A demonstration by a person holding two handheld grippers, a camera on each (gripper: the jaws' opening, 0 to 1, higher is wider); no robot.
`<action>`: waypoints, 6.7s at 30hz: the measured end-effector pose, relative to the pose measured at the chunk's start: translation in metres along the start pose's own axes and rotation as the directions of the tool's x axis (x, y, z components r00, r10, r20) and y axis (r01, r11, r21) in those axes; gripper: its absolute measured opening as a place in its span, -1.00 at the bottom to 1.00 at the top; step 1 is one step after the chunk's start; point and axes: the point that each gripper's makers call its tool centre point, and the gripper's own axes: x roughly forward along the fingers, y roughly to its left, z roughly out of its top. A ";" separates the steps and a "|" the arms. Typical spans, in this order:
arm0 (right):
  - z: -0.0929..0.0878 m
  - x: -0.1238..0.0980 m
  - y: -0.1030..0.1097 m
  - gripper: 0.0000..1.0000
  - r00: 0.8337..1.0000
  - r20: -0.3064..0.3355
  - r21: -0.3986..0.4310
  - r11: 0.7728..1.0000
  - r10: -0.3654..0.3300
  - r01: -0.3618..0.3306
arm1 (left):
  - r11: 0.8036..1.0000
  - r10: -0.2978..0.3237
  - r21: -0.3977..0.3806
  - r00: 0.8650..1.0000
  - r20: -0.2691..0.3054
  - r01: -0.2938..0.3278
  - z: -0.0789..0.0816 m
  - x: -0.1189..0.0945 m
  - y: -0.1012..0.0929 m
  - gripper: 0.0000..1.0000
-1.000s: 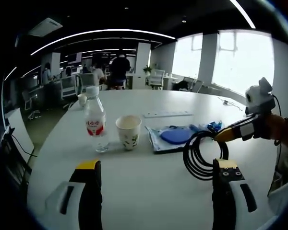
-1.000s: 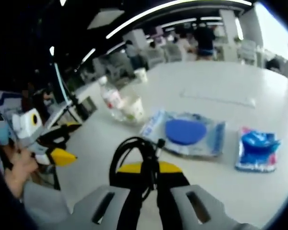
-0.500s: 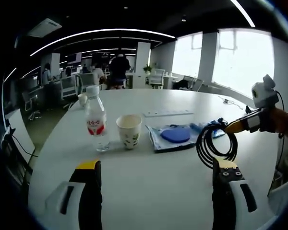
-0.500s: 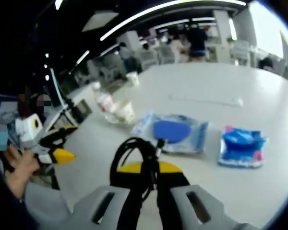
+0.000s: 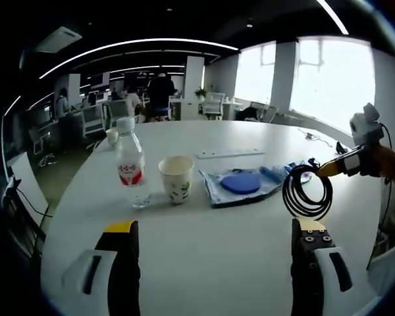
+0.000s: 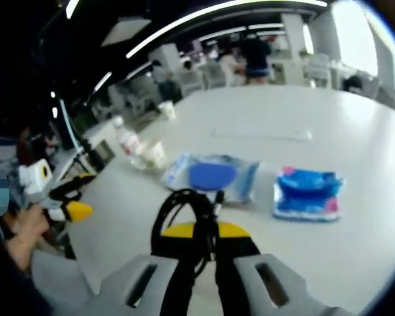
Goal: Arrange the tabletop items into an orderly group along one side of the table until the central work area is clear of visible clutter.
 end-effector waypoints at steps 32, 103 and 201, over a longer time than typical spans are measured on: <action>-0.042 0.021 -0.078 -0.90 0.987 -0.105 -0.015 0.992 -0.124 0.124 | 1.000 0.020 0.011 1.000 -0.019 -0.020 -0.005 -0.005 0.006 0.92; -0.031 0.006 -0.083 0.89 0.972 0.065 -0.077 0.970 -0.227 0.231 | 0.999 0.031 -0.032 0.999 -0.038 -0.033 -0.015 -0.019 0.019 1.00; -0.102 -0.170 0.032 0.87 0.981 0.140 -0.150 0.977 -0.132 0.152 | 1.000 0.005 0.024 0.999 -0.034 -0.004 -0.037 -0.165 -0.007 1.00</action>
